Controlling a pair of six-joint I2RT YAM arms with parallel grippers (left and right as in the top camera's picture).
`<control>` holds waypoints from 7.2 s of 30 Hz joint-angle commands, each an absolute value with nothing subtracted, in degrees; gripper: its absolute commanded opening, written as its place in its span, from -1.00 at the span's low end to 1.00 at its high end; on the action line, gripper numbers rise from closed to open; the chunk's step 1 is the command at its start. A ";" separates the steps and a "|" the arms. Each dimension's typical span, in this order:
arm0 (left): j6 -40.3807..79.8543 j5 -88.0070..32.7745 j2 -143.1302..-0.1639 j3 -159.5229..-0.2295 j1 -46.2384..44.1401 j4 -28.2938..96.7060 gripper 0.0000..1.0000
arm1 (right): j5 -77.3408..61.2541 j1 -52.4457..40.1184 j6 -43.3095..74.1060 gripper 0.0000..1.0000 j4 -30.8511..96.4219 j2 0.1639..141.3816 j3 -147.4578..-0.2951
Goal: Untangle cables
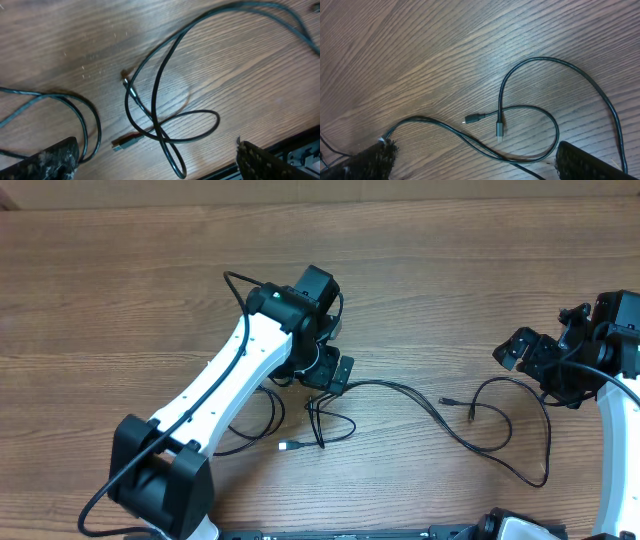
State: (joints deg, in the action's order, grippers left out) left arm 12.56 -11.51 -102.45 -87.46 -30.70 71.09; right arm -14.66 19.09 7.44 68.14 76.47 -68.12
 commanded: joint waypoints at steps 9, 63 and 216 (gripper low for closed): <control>24.43 -14.00 -117.01 -88.23 -34.35 75.55 0.33 | -14.66 19.20 6.94 1.00 67.77 76.53 -67.77; 25.45 9.58 -96.75 -121.80 -30.59 58.98 -0.91 | -14.63 19.18 6.96 1.00 66.48 76.53 -67.77; -3.40 -1.08 -59.16 -76.31 8.97 67.07 0.99 | -16.12 -6.81 28.51 1.00 65.82 101.43 -97.84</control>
